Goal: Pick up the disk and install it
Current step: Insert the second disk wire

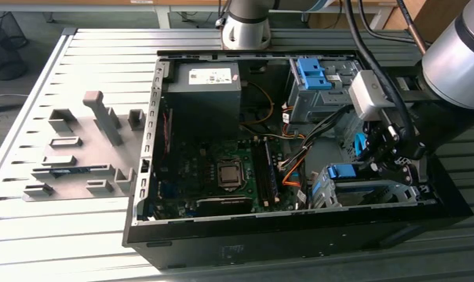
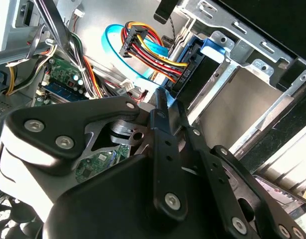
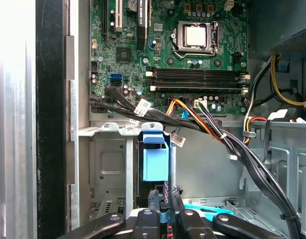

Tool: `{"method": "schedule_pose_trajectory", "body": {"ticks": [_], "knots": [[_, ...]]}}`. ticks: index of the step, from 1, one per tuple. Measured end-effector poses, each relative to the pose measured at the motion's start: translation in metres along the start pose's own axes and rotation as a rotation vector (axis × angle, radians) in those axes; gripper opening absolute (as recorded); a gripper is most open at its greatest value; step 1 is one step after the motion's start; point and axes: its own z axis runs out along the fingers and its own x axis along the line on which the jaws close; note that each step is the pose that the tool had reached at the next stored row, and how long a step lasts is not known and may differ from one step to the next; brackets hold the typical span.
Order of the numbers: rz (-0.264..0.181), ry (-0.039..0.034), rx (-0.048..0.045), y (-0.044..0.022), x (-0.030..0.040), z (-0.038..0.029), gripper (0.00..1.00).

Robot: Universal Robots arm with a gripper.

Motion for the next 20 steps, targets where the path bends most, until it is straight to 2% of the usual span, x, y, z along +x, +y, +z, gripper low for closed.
{"method": "schedule_pose_trajectory", "body": {"ticks": [4, 11, 16, 18, 20], "knots": [[0.000, 0.0002, 0.0000, 0.0000, -0.0007, -0.0064, 0.23], [0.000, 0.0001, 0.0000, -0.0001, -0.0027, -0.0244, 0.23], [0.000, 0.0000, 0.0000, -0.0001, -0.0028, -0.0250, 0.22], [0.000, 0.0002, 0.0000, -0.0001, -0.0028, -0.0251, 0.11], [0.000, 0.0001, 0.0000, -0.0001, -0.0028, -0.0251, 0.11]]}}
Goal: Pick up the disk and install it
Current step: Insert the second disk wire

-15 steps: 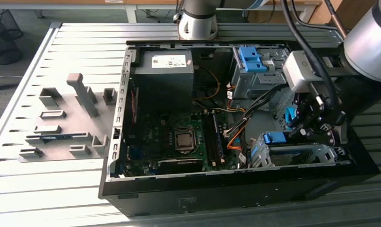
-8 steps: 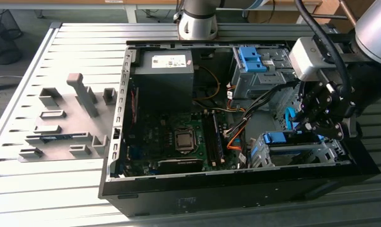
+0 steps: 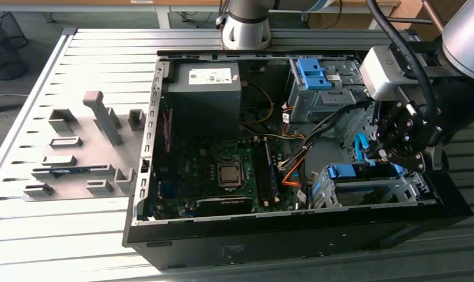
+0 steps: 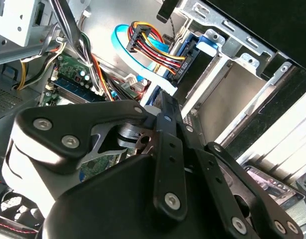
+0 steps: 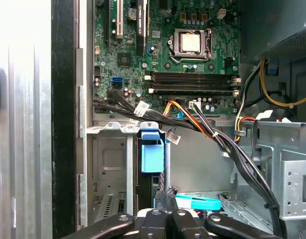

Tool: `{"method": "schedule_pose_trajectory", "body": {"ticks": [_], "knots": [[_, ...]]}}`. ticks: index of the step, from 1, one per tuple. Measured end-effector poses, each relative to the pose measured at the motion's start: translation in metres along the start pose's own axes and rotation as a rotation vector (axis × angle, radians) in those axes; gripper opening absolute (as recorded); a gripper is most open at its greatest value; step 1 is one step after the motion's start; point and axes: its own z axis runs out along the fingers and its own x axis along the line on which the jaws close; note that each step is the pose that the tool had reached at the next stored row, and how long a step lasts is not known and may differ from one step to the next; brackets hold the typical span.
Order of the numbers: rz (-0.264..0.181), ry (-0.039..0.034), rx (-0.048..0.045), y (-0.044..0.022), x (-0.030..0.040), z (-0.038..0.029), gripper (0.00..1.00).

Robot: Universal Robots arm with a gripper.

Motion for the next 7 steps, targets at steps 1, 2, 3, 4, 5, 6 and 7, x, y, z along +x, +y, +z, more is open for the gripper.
{"method": "schedule_pose_trajectory", "body": {"ticks": [1, 2, 3, 4, 5, 6, 7], "knots": [[0.000, 0.0000, 0.0000, 0.0000, 0.0000, 0.0000, 0.11], [0.000, 0.0000, 0.0000, 0.0000, 0.0000, 0.0000, 0.11], [0.000, -0.0001, 0.0000, 0.0000, 0.0000, 0.0000, 0.11], [0.000, 0.0000, 0.0000, 0.0000, 0.0000, -0.0003, 0.11], [0.000, 0.0000, 0.0000, 0.0000, -0.0001, -0.0006, 0.11], [0.000, -0.0001, 0.0000, 0.0000, -0.0001, -0.0006, 0.11], [0.000, 0.0000, 0.0000, 0.0000, -0.0001, -0.0007, 0.11]]}}
